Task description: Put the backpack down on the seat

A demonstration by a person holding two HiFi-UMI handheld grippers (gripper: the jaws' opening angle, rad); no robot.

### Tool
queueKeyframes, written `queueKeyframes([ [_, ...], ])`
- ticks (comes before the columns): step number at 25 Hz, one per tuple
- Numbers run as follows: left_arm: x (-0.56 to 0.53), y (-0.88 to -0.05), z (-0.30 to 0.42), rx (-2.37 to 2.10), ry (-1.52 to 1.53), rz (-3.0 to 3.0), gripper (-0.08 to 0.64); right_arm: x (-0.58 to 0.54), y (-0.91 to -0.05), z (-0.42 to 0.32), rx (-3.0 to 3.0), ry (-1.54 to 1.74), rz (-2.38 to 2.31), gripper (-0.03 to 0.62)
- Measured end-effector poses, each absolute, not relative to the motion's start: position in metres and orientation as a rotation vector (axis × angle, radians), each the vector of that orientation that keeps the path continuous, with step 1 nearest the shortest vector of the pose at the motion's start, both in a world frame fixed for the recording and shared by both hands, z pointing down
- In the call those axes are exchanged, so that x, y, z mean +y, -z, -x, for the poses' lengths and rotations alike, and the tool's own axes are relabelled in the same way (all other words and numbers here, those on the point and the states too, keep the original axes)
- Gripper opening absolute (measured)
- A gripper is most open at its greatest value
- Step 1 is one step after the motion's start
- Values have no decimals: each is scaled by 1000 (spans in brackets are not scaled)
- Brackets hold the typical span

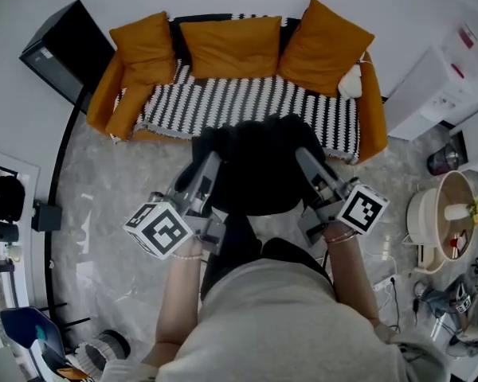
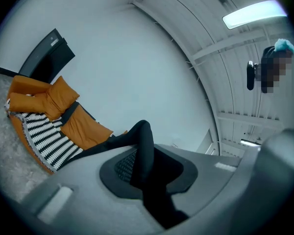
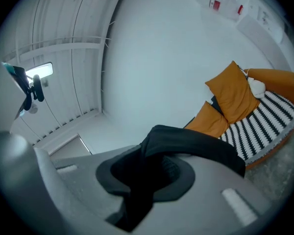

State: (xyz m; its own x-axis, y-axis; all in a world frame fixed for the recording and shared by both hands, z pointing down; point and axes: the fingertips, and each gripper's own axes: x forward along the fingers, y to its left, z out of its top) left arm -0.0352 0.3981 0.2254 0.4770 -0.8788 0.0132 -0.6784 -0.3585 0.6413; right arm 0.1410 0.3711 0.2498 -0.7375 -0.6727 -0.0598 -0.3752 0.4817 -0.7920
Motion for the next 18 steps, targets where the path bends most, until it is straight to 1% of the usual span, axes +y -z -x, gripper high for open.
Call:
queueKeyframes([
  [5, 345, -235, 41, -1249, 445, -2145, 63, 323, -260, -133, 2350, 1168, 916, 67],
  [11, 264, -245, 71, -1226, 453, -2118, 63, 244, -262, -111, 2362, 1154, 942, 67],
  [18, 159, -231, 100, -1155, 458, -2156, 63, 151, -250, -88, 2306, 1127, 990, 67],
])
